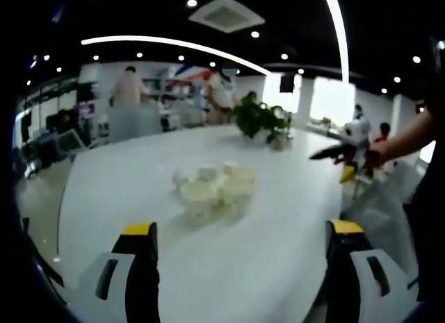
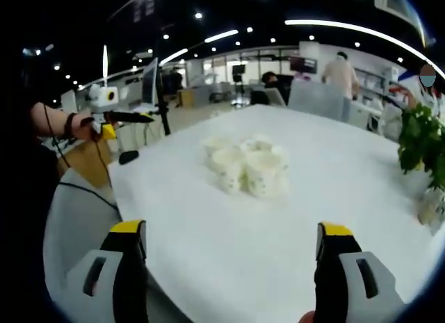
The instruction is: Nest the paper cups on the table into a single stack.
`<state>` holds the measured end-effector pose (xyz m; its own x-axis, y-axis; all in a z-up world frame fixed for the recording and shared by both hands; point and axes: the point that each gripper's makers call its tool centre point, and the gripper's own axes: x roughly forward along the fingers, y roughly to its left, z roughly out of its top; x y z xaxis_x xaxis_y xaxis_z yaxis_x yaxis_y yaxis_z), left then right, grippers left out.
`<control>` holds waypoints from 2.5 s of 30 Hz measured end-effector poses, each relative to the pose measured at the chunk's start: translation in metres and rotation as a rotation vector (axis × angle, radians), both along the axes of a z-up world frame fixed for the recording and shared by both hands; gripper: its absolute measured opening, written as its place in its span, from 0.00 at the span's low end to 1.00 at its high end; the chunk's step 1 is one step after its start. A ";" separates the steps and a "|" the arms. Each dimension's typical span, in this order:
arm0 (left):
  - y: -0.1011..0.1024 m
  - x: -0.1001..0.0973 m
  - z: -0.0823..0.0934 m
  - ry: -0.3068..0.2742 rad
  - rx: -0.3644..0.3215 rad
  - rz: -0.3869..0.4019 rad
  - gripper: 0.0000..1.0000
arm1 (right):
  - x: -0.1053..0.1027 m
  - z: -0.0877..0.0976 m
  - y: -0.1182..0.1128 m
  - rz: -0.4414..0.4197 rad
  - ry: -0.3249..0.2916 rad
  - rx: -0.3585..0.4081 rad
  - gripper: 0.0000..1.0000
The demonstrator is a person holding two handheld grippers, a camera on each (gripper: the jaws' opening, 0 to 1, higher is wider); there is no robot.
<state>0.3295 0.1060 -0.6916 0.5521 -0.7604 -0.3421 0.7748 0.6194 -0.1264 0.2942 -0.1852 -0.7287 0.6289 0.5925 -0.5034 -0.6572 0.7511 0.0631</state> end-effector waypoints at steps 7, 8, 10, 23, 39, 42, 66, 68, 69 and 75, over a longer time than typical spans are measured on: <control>-0.002 0.004 -0.009 0.006 0.013 -0.014 1.00 | -0.002 -0.003 -0.001 -0.010 0.008 -0.004 1.00; -0.002 0.005 -0.009 0.004 0.018 -0.016 1.00 | -0.003 -0.003 0.000 -0.010 0.009 -0.003 1.00; -0.001 0.008 -0.010 0.002 0.019 -0.015 1.00 | -0.003 -0.002 0.001 -0.011 0.007 0.001 1.00; -0.006 0.029 -0.015 0.004 -0.002 -0.015 1.00 | 0.000 0.003 0.007 0.002 0.010 -0.008 0.99; -0.014 0.054 -0.013 0.003 -0.022 -0.012 1.00 | -0.001 0.010 0.017 0.002 0.000 0.004 0.98; -0.017 0.058 -0.012 0.004 -0.026 -0.020 1.00 | -0.002 0.014 0.016 -0.004 -0.008 0.006 0.98; -0.040 0.079 -0.016 -0.012 -0.007 -0.050 0.98 | -0.020 0.016 0.000 -0.032 0.003 0.000 0.96; -0.042 0.082 -0.016 -0.017 -0.006 -0.051 0.98 | -0.021 0.017 -0.001 -0.034 0.005 0.004 0.96; -0.042 0.083 -0.016 -0.017 -0.002 -0.051 0.98 | -0.022 0.017 -0.001 -0.034 0.005 0.004 0.96; -0.044 0.094 -0.022 -0.020 0.002 -0.045 0.98 | -0.025 0.016 -0.002 -0.033 0.008 -0.007 0.96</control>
